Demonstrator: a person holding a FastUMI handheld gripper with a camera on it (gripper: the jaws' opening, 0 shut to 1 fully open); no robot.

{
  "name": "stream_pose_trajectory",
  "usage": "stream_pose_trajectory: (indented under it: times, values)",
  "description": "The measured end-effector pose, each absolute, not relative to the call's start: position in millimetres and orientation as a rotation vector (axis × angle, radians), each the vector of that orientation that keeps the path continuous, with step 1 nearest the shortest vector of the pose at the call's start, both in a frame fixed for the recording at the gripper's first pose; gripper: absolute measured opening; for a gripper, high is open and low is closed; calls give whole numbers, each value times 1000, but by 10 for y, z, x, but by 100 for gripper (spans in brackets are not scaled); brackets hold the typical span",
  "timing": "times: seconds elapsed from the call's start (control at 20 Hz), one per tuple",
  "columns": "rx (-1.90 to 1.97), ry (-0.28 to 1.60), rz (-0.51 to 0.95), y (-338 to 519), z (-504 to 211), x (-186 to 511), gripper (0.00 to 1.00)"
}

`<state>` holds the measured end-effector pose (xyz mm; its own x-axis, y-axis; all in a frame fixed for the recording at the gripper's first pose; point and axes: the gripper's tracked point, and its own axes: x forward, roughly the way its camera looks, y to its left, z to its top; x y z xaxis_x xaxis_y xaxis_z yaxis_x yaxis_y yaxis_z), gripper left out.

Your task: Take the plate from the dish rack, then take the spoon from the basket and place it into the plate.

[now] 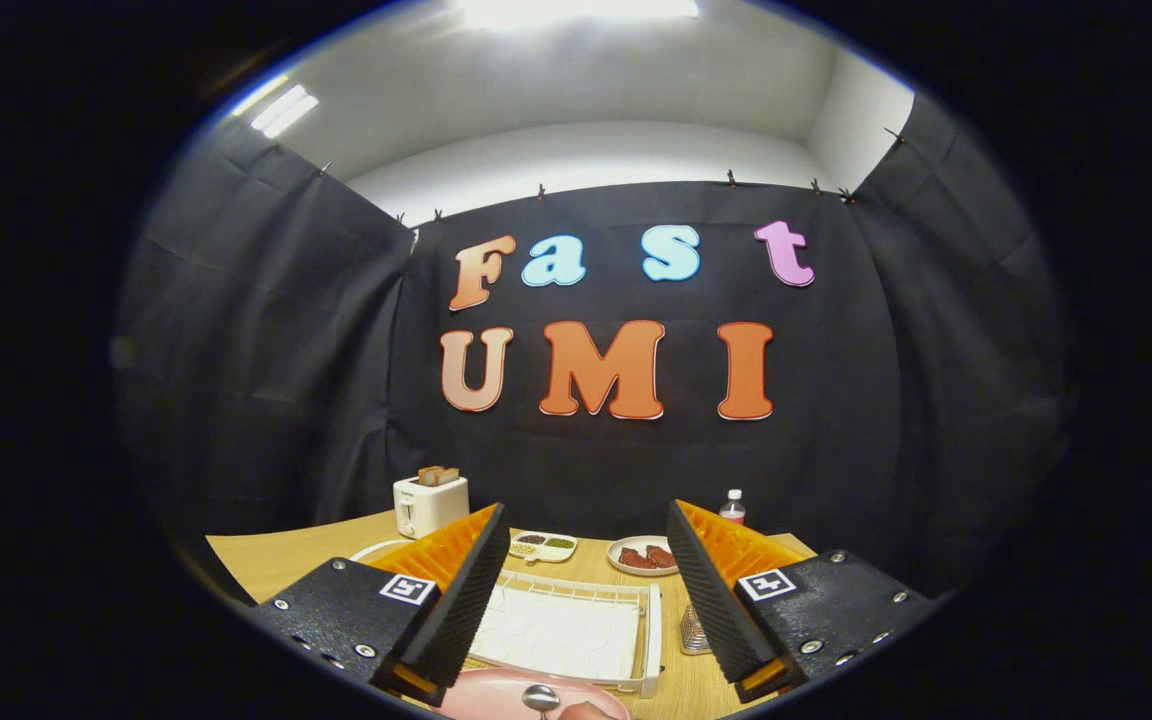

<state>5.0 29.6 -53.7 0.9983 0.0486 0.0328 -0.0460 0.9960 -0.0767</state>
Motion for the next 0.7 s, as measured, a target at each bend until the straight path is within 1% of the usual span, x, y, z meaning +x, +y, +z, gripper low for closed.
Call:
stream_pose_trajectory:
  times: [0.4,0.7]
  values:
    - [-9,-6,17,125,-543,50,94]
    - [-35,-52,11,86,-415,6,94]
